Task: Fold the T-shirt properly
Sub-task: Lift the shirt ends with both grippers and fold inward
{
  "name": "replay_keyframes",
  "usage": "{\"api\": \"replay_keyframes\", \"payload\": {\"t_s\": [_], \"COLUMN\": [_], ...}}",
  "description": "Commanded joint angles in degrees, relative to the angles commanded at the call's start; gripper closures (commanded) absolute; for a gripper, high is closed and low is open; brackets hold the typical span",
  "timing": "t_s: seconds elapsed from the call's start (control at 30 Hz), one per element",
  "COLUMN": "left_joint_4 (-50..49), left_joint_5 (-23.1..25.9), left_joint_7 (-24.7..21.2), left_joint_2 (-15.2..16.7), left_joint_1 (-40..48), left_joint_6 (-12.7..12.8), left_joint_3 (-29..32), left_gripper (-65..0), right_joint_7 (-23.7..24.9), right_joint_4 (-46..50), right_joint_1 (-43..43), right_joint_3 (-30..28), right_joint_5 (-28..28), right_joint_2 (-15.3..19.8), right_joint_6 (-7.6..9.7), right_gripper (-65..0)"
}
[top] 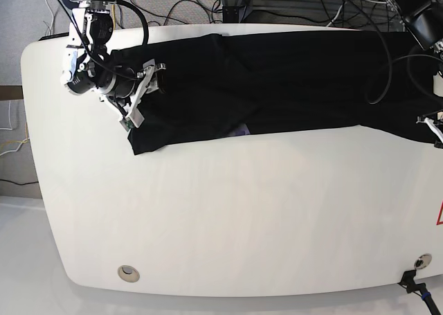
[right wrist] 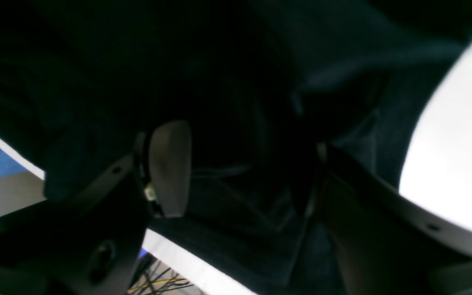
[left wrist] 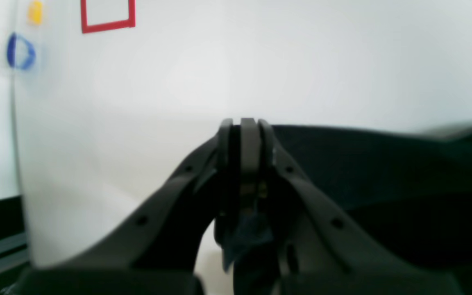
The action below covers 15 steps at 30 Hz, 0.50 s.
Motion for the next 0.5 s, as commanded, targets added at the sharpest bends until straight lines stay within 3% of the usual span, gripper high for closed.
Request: {"api": "replay_keyframes", "payload": {"t_s": [0.23,0.5], "left_joint_4": [10.3,10.6], "left_joint_5": [-2.9,-2.9], "left_joint_7": [1.6,1.5], "left_joint_2": [2.4,2.4], "left_joint_1": [11.0,17.8], "left_joint_6": [0.0,0.0], "left_joint_3": [-3.2,-5.4], "left_gripper": [0.0,0.0], "right_joint_7": [0.1,0.4], "right_joint_4": [-1.2,-1.1], "right_joint_1": [0.4,0.4], "right_joint_3": [0.0,0.0], "right_joint_5": [0.0,0.0], "right_joint_2": [-0.2,0.0], "right_joint_6": [0.00,0.00], "right_gripper": [-35.5,-35.5]}}
